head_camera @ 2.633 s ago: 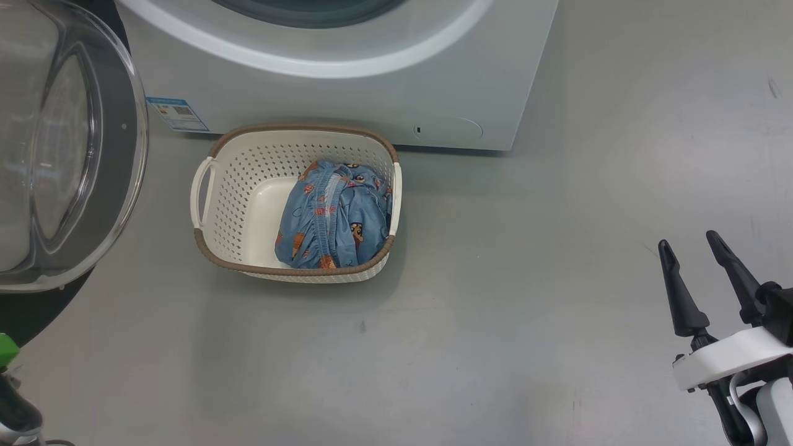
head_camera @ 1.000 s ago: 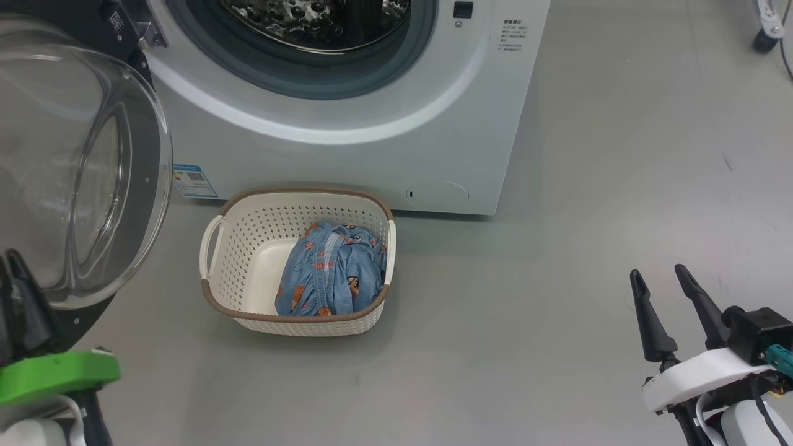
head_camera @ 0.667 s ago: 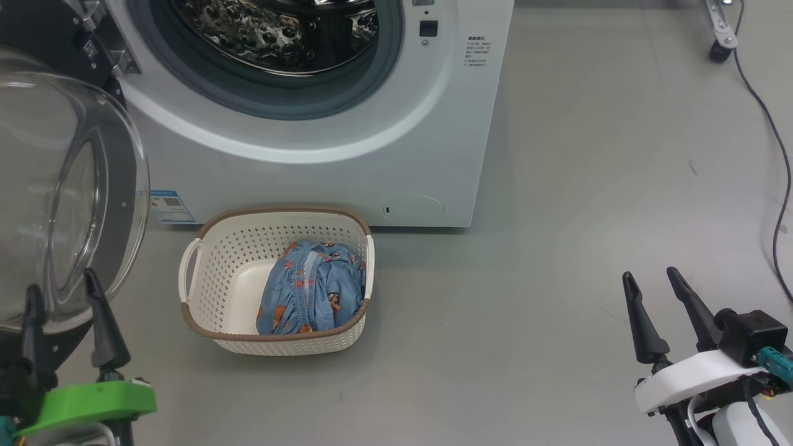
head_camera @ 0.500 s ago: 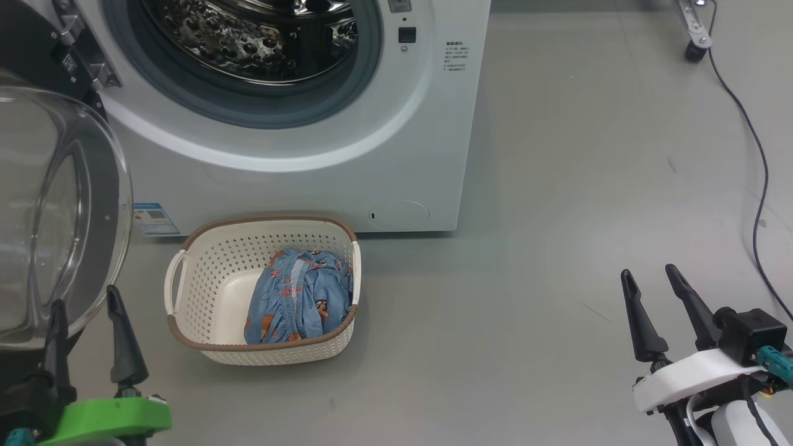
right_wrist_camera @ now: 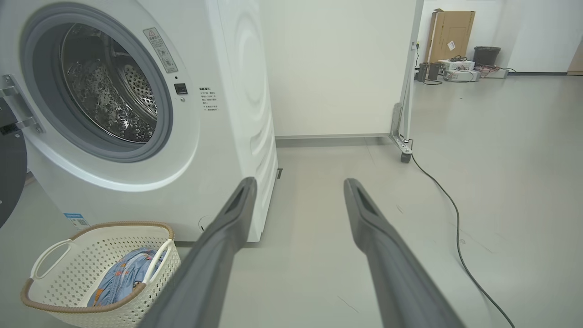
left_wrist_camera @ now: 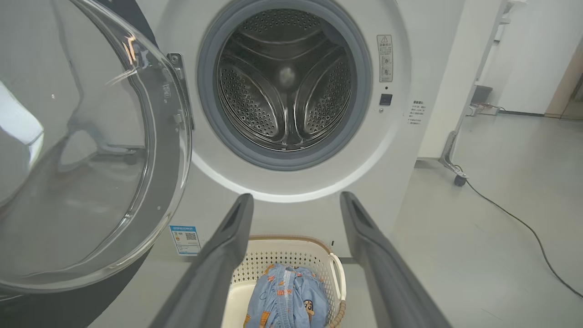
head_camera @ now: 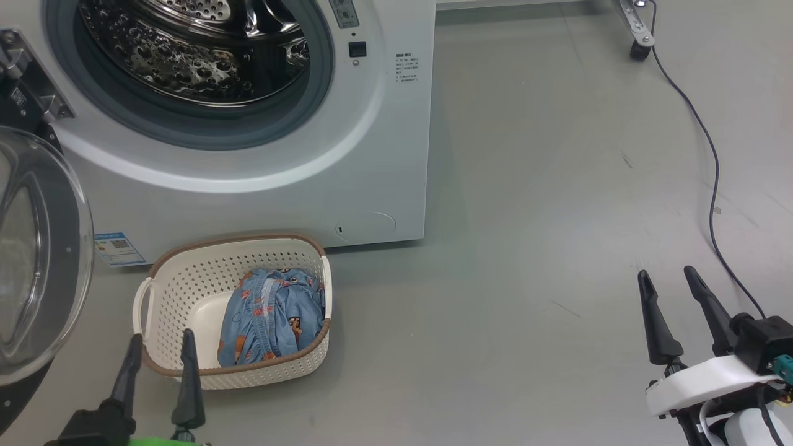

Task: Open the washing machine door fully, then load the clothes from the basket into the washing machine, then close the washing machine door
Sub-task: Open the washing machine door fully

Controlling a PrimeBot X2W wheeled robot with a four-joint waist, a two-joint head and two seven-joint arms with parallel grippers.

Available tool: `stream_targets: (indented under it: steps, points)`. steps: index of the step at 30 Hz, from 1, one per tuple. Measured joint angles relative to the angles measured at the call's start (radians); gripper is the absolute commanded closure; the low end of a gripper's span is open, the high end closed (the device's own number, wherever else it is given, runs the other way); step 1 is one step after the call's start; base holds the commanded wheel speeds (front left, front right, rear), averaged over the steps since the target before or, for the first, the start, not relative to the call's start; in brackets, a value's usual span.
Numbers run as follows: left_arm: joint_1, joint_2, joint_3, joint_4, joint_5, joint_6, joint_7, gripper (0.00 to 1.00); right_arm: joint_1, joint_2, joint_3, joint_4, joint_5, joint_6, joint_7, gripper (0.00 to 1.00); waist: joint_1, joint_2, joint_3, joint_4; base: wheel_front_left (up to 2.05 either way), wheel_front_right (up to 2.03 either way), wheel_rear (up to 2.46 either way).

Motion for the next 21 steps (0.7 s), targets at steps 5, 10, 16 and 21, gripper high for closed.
stream_targets:
  steps: [5, 10, 16, 21]
  points:
    - [0.020, 0.001, -0.017, 0.015, 0.025, 0.009, 0.000, 0.00, 0.013, 0.004, -0.008, -0.020, -0.011, 0.000, 0.000, 0.00, 0.0000, 0.0000, -0.004, -0.006, 0.00, 0.00, 0.00]
    - [0.034, 0.001, -0.031, 0.023, 0.021, 0.023, 0.000, 0.00, 0.029, 0.012, -0.011, -0.035, -0.027, 0.000, 0.000, 0.00, 0.0000, 0.0000, -0.008, -0.010, 0.00, 0.00, 0.00]
    - [0.034, 0.001, -0.044, 0.017, 0.017, 0.037, 0.000, 0.00, 0.035, 0.020, -0.016, -0.049, -0.030, 0.000, 0.000, 0.00, 0.0000, 0.0000, -0.009, -0.010, 0.00, 0.00, 0.00]
    - [0.033, 0.002, -0.051, 0.008, 0.017, 0.045, 0.000, 0.00, 0.045, 0.025, -0.017, -0.054, -0.035, 0.000, 0.000, 0.00, 0.0000, 0.0000, -0.005, -0.007, 0.00, 0.00, 0.00]
